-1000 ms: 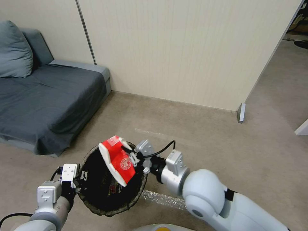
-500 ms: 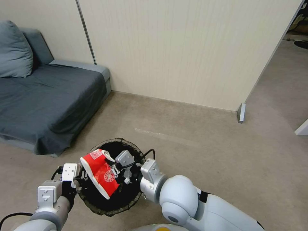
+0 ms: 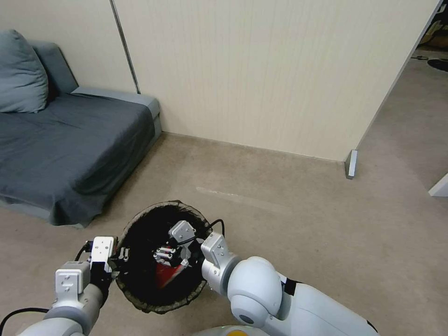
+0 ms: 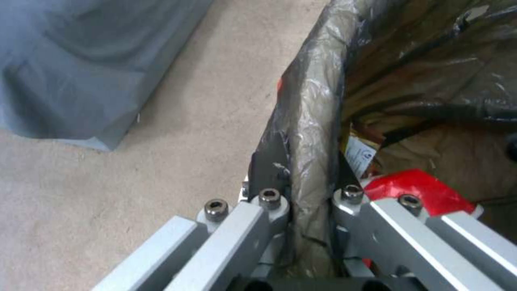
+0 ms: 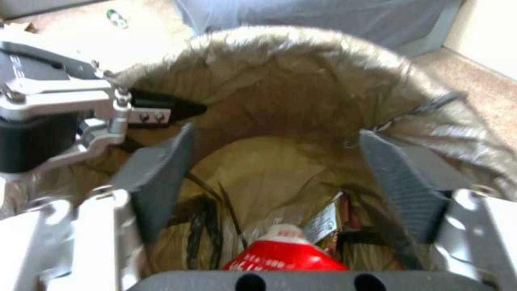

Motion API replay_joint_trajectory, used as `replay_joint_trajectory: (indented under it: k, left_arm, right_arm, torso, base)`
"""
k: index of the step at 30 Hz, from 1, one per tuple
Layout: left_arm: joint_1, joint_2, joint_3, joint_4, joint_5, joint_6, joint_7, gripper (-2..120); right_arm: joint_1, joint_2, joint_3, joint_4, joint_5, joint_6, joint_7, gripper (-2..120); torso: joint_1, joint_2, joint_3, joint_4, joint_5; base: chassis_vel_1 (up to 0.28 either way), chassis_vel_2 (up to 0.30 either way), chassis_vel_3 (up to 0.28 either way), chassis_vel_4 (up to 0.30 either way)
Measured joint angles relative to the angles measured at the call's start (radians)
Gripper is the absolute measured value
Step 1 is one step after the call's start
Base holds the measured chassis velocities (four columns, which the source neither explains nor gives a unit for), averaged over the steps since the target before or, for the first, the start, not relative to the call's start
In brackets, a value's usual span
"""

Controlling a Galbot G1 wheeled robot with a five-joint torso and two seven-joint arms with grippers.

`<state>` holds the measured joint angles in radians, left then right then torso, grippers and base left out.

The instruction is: Pick up the trash bin, then pick up the garbage from the floor and place it into the trash bin.

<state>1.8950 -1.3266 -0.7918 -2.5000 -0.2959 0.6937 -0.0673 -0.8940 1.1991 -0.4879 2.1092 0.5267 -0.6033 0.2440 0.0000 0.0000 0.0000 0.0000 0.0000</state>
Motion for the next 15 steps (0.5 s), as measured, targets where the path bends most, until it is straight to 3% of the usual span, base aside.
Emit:
replay_joint_trajectory:
  k: [6, 9, 15]
  left_arm:
    - [0.000, 0.001, -0.001, 0.000, 0.000, 0.000, 0.000, 1]
    - [-0.002, 0.000, -0.001, 0.000, 0.000, 0.001, 0.000, 1]
    - [-0.007, -0.002, -0.001, 0.000, 0.002, 0.001, 0.001, 1]
  right_arm:
    - [-0.006, -0.014, 0.032, 0.044, 0.017, 0.003, 0.000, 97]
    - [-0.016, -0.033, 0.080, 0.084, 0.029, 0.023, -0.015, 100]
    - [-0.114, -0.152, 0.289, 0.196, 0.021, 0.175, -0.128, 100]
  torso:
    - [0.000, 0.000, 0.000, 0.0000, 0.0000]
    - [0.000, 0.000, 0.000, 0.0000, 0.0001]
    - [0.000, 0.000, 0.000, -0.0002, 0.0002]
  base:
    - [0.000, 0.000, 0.000, 0.000]
    - [0.000, 0.000, 0.000, 0.000]
    - [0.000, 0.000, 0.000, 0.000]
